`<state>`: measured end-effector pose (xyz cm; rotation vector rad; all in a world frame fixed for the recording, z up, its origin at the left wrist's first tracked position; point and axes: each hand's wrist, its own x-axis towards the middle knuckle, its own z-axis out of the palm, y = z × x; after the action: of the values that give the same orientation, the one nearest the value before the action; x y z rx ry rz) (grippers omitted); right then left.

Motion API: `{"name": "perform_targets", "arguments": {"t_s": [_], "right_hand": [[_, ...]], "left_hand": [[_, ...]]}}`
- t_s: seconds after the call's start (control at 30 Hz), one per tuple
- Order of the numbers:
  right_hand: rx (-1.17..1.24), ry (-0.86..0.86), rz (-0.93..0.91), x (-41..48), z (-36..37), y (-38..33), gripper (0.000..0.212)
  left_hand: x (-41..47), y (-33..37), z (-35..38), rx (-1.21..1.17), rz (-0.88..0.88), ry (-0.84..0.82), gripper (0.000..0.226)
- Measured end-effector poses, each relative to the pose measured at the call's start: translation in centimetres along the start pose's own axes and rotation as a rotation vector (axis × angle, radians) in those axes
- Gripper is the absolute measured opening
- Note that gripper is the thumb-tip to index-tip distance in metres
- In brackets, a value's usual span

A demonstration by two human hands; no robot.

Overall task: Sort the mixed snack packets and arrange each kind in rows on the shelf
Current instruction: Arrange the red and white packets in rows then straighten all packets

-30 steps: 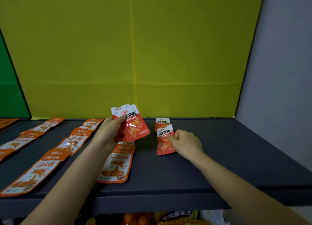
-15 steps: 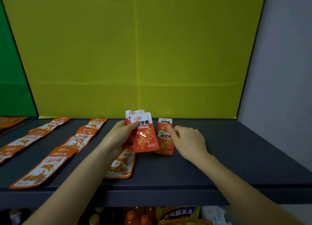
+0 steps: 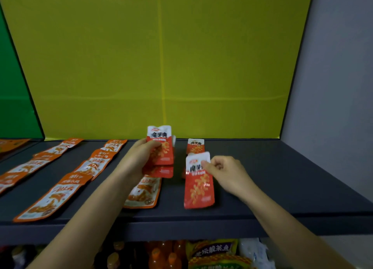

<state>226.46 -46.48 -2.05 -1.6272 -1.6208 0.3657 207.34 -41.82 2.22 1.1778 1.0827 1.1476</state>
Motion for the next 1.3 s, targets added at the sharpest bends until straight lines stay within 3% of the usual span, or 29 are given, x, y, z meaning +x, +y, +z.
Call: {"name": "perform_targets", "arguments": {"t_s": [0.17, 0.57, 0.73, 0.9, 1.07, 1.13, 1.23, 1.3], "right_hand": [[-0.210, -0.092, 0.006, -1.2, 0.8, 0.5, 0.044], [-0.443, 0.057, -0.080, -1.1, 0.2, 1.0, 0.034], [-0.131, 0.069, -0.055, 0.0, -1.1, 0.1, 0.037], [0.104, 0.077, 0.029, 1.5, -1.8, 0.5, 0.030], [0.467, 0.058, 0.062, 3.0, -4.4, 2.3, 0.021], [0.448, 0.139, 0.107, 4.8, -5.8, 3.7, 0.021], [0.213, 0.261, 0.249, 8.0, -6.9, 6.6, 0.029], [0.074, 0.227, 0.308, 9.2, -6.8, 8.0, 0.036]], "left_hand": [[0.6, 0.9, -1.3, -0.040, 0.015, 0.050, 0.015], [-0.2, -0.3, 1.2, 0.055, -0.013, -0.129, 0.010], [-0.4, -0.9, 4.1, 0.092, -0.008, -0.219, 0.013], [-0.7, -1.6, 7.4, 0.065, 0.062, -0.220, 0.033], [-0.9, -1.4, 9.0, 0.035, 0.053, -0.159, 0.020], [-0.7, -1.4, 8.9, 0.046, 0.070, -0.121, 0.020], [-0.7, -1.8, 8.4, 0.101, 0.085, -0.121, 0.026], [-0.9, -2.1, 8.2, 0.116, 0.085, -0.149, 0.027]]}}
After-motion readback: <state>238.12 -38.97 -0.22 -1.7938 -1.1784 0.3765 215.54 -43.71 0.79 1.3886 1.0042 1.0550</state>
